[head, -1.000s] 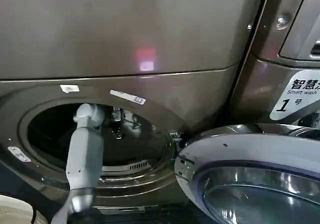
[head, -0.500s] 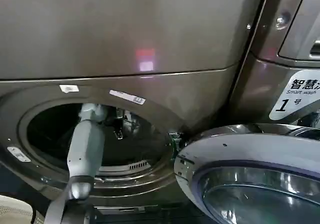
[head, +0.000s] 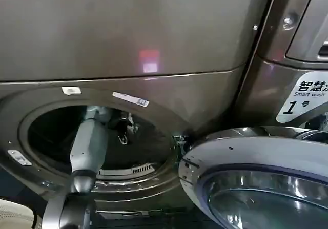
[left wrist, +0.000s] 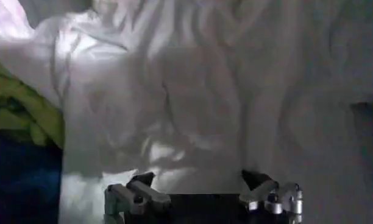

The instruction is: Grasp the clothes from the dryer.

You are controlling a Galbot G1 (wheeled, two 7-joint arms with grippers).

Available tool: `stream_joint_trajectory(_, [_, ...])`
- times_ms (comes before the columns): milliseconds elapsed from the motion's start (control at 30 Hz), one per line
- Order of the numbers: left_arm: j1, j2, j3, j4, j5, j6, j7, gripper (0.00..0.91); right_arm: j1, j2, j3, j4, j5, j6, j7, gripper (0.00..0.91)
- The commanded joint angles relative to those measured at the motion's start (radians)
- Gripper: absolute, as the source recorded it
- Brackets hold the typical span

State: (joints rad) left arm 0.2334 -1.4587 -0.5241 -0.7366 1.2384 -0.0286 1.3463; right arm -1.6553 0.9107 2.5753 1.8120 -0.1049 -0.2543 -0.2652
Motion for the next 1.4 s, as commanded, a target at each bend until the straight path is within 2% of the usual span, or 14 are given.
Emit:
stream_joint_trajectory(33, [0.002,0.004,0.001,0.046,-0.011,0.010,0.002,0.907,-0.001,-0.001,0.001,0.001,0.001,0.000,0.000,0.907])
stream_joint_trajectory(167, [0.003,0.005,0.001,0.030,-0.011,0.009,0.003,0.887,0.000,0.000,-0.001,0.005,0.002,-0.002,0.000,0.907])
stream_joint_trajectory(200, [0.003,0.005,0.000,0.027,-0.013,0.010,0.003,0.808,0.000,0.000,-0.002,0.005,0.002,-0.002,0.000,0.907])
stream_joint_trajectory(233, [0.003,0.005,0.000,0.027,-0.013,0.010,0.003,0.557,0.000,0.000,-0.002,0.007,0.002,-0.002,0.000,0.907])
stream_joint_trajectory(267, [0.003,0.005,-0.001,0.027,-0.015,0.010,0.003,0.432,0.000,0.000,-0.003,0.007,0.002,-0.002,0.000,0.907])
stream_joint_trajectory(333, [0.005,0.004,-0.001,0.027,-0.020,0.012,0.003,0.319,0.001,0.000,-0.003,0.008,0.002,-0.003,0.000,0.907])
stream_joint_trajectory(467, [0.005,0.003,0.000,0.027,-0.029,0.016,0.002,0.216,0.002,0.001,-0.003,0.011,0.002,-0.004,0.000,0.907])
stream_joint_trajectory(667, [0.005,0.004,0.000,0.021,-0.038,0.016,0.002,0.148,0.006,0.003,-0.011,0.018,0.002,-0.006,0.000,0.907])
stream_joint_trajectory(1400, [0.008,0.013,0.012,-0.022,-0.102,0.024,0.003,0.137,0.010,0.005,-0.027,0.025,0.002,-0.007,-0.001,0.907])
